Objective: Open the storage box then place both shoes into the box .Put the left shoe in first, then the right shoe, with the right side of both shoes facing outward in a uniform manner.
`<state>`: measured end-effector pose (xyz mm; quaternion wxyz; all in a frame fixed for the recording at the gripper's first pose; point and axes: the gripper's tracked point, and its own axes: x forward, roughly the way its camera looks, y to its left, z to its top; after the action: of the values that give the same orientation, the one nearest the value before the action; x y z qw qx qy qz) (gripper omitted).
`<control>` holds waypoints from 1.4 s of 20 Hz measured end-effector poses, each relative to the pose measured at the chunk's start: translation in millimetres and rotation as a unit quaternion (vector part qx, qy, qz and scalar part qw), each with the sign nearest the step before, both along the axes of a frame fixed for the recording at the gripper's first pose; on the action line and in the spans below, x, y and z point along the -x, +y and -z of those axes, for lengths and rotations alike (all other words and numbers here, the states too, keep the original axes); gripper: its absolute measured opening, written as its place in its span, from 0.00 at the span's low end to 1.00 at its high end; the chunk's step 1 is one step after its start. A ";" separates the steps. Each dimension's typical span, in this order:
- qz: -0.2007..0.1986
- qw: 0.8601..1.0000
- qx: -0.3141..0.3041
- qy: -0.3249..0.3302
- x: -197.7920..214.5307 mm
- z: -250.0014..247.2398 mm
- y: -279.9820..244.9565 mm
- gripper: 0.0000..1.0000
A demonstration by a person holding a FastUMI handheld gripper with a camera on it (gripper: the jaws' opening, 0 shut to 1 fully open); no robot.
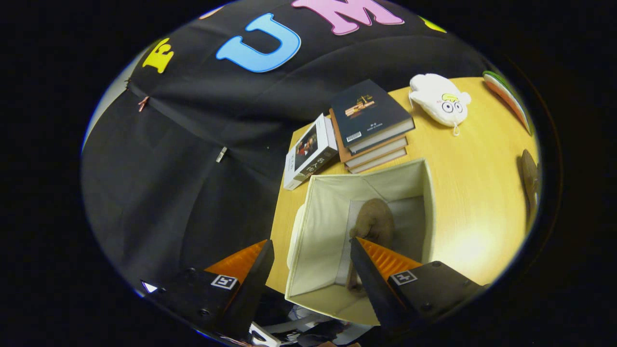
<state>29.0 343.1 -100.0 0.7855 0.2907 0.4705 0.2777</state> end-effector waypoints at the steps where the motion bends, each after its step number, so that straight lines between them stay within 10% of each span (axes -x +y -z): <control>1: 0.002 1.000 0.006 -0.016 -0.4 -5.6 -16.6 0.98; 11: 0.025 0.976 0.177 -0.125 -2.6 20.7 -225.0 0.99; 28: -0.007 0.937 0.348 -0.027 -23.9 193.5 -486.8 0.98</control>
<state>52.9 -143.7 -293.5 0.8480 -0.0115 0.5183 0.1100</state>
